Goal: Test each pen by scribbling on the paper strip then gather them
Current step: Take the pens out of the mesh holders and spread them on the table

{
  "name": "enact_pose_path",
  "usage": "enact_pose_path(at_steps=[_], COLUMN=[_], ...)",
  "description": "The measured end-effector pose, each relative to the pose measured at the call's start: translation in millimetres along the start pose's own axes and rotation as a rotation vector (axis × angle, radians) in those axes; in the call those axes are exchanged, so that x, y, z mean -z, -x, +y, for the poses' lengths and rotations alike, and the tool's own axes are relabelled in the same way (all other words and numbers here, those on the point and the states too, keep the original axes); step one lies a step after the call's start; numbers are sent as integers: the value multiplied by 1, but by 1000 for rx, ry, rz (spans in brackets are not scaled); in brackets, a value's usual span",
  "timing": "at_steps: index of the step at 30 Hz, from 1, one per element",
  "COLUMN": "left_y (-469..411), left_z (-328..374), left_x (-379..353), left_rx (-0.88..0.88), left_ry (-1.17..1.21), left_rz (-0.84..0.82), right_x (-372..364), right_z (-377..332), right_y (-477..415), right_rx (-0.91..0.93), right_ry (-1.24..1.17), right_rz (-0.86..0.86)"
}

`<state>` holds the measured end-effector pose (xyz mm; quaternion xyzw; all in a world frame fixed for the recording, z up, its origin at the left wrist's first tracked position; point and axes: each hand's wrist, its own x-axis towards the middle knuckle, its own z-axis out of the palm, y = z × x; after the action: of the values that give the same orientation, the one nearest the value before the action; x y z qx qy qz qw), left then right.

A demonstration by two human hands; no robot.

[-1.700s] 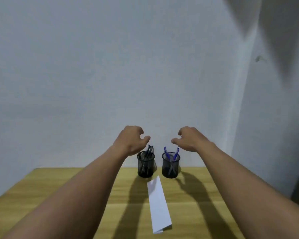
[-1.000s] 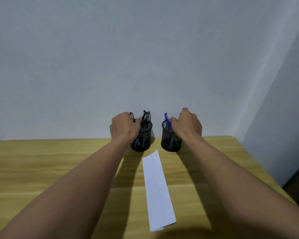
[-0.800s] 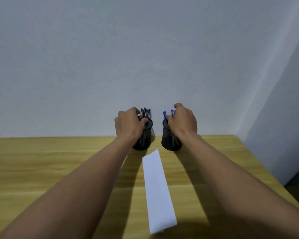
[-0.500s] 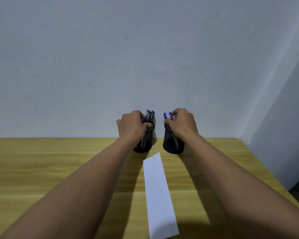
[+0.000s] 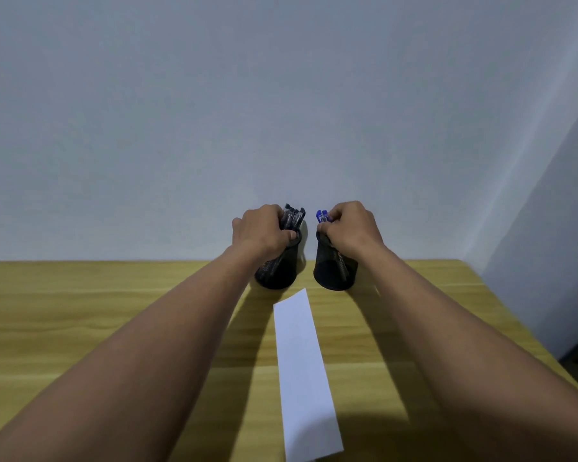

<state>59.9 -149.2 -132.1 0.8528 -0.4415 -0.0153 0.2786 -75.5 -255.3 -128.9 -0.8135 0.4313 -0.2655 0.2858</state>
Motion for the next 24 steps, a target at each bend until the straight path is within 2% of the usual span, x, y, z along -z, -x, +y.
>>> enact_pose_path(at_steps=[24], left_y=[-6], left_z=[-6], left_x=[1], left_rx=[-195], left_ry=[24], left_rz=[-56], right_x=[12], right_z=[3], right_y=[2], right_rx=[42], right_ry=[-42], right_rz=[52])
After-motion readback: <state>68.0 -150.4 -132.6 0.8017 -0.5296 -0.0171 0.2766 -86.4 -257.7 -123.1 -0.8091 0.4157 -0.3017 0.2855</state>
